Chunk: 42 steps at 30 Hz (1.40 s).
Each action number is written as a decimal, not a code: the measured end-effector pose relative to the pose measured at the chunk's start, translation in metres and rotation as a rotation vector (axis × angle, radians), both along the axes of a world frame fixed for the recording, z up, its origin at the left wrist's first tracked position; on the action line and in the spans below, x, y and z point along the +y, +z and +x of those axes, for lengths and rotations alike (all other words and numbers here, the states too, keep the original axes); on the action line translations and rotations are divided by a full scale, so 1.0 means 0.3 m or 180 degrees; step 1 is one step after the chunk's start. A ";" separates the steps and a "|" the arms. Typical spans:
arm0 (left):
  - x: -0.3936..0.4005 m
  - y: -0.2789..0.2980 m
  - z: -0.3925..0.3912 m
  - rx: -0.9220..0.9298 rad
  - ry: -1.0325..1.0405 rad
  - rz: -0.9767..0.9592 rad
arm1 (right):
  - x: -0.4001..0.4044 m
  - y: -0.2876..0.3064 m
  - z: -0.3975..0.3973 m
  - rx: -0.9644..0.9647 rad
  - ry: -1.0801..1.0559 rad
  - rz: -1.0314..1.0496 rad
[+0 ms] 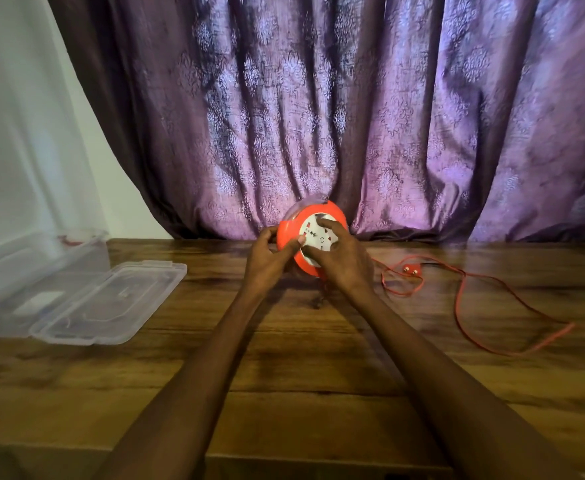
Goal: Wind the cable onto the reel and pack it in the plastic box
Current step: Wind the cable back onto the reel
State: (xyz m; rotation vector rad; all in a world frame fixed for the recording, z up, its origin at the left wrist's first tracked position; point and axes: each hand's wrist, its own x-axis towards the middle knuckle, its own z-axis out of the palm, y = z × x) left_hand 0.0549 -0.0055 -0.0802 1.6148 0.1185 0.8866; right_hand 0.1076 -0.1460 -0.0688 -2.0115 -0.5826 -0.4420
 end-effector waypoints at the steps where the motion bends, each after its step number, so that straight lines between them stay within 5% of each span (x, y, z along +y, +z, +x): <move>1: -0.005 -0.003 0.001 0.0012 -0.0021 0.0033 | -0.003 0.004 0.004 0.0034 0.0048 0.0020; 6: 0.007 0.001 -0.014 -0.0297 0.0033 -0.0806 | -0.061 0.005 0.052 -0.0242 0.0776 0.0307; 9: 0.054 -0.011 -0.020 -0.0228 0.0056 -0.1431 | -0.090 -0.026 0.098 -0.0434 0.0525 0.0592; 12: 0.090 -0.009 -0.024 -0.0078 -0.0111 -0.1860 | -0.103 -0.068 0.149 -0.0125 0.0538 0.0110; 18: 0.110 0.007 -0.041 0.0141 -0.0406 -0.2107 | -0.062 -0.098 0.147 -0.0156 0.1257 -0.0943; 24: 0.117 -0.001 -0.042 0.0260 -0.0476 -0.2054 | -0.090 -0.067 0.103 -0.0140 0.1927 -0.0646; 27: 0.139 -0.006 -0.035 0.0306 -0.0223 -0.1943 | -0.137 -0.033 0.113 -0.0312 0.1575 -0.0502; 32: 0.120 -0.018 -0.032 0.0178 0.0213 -0.1859 | -0.177 0.024 0.088 -0.1481 0.1196 -0.1121; 35: 0.117 -0.010 -0.047 -0.0062 0.0311 -0.2020 | -0.154 0.023 0.055 -0.1633 0.1266 -0.1785; 38: 0.137 0.002 -0.061 -0.0210 0.0349 -0.2203 | -0.112 -0.014 0.040 -0.1834 0.0544 -0.2586; 42: 0.137 0.009 -0.069 -0.0150 0.0095 -0.2303 | -0.062 -0.091 0.041 -0.1544 -0.0369 -0.2443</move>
